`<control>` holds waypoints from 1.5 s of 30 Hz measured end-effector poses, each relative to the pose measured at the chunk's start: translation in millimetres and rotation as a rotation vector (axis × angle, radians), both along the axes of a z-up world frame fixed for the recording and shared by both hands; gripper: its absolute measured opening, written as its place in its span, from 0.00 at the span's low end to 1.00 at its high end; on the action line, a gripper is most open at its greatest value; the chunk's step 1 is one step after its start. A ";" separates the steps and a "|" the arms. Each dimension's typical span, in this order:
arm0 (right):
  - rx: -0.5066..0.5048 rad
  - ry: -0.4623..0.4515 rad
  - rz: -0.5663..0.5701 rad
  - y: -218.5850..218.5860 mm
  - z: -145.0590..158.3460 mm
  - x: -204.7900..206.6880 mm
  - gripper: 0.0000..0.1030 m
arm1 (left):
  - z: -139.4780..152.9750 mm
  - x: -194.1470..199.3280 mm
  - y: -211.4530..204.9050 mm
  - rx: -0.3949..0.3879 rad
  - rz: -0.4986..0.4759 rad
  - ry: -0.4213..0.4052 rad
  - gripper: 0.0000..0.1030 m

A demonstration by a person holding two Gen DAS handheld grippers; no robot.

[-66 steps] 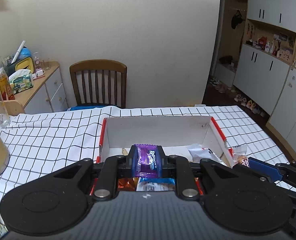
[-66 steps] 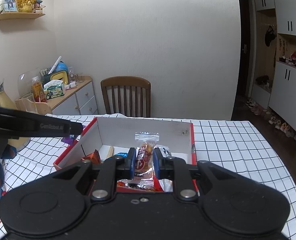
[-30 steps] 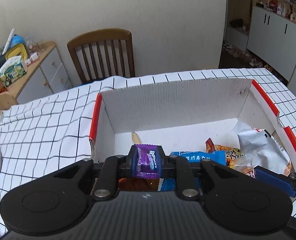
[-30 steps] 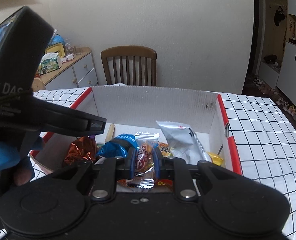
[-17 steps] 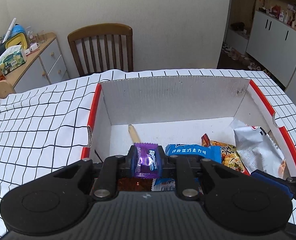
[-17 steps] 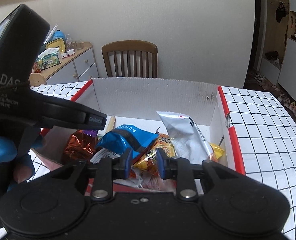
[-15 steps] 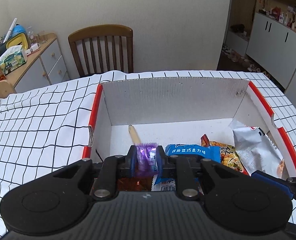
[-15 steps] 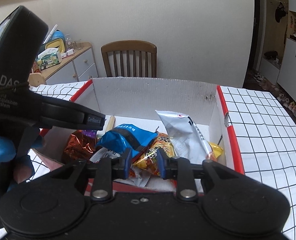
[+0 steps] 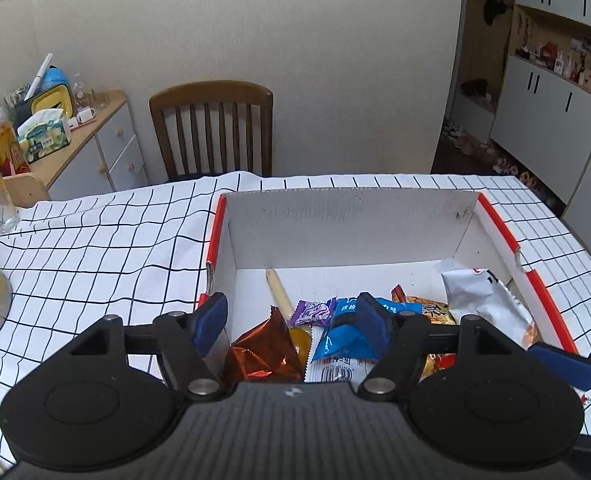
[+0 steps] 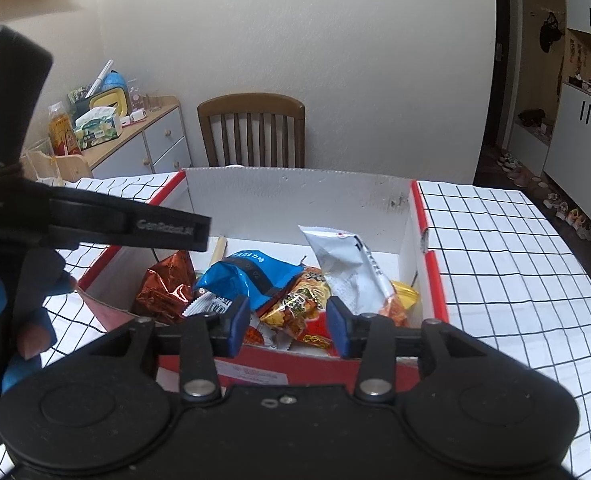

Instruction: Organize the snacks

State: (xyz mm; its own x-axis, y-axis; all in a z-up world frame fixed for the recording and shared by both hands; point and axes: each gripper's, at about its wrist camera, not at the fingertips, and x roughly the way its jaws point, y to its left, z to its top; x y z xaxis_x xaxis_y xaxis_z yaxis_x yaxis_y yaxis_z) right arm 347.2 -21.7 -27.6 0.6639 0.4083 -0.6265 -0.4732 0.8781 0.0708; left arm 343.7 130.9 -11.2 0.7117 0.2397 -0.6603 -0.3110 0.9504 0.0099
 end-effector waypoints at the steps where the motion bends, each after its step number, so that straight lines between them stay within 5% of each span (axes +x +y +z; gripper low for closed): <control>1: 0.003 -0.004 -0.005 -2.1 2.1 -1.6 0.45 | 2.0 -2.4 0.2 -0.002 -0.001 -0.004 0.69; 3: 0.013 -0.017 -0.012 -6.1 5.4 -5.9 0.57 | 6.0 -8.8 -0.2 -0.010 0.001 -0.018 0.69; 15: 0.089 -0.062 -0.051 -34.4 23.1 -24.9 0.92 | 24.9 -58.6 -15.1 -0.014 0.000 -0.127 0.74; 25: 0.111 -0.137 -0.016 -55.2 33.0 -52.5 1.00 | 31.2 -94.3 -29.6 0.038 -0.023 -0.169 0.75; 31: 0.097 -0.202 0.008 -58.2 39.8 -70.7 1.00 | 32.0 -115.2 -42.4 0.064 -0.036 -0.192 0.85; 45: 0.147 -0.199 0.026 -76.3 60.0 -96.9 1.00 | 46.7 -150.7 -48.0 0.039 -0.052 -0.226 0.85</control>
State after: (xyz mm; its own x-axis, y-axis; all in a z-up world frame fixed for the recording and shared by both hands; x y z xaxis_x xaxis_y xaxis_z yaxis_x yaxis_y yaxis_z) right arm 250.3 -98.0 32.4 0.7564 0.5040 -0.4169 -0.5130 0.8525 0.1000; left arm 193.0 82.9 35.6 0.8527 0.2209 -0.4734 -0.2600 0.9655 -0.0178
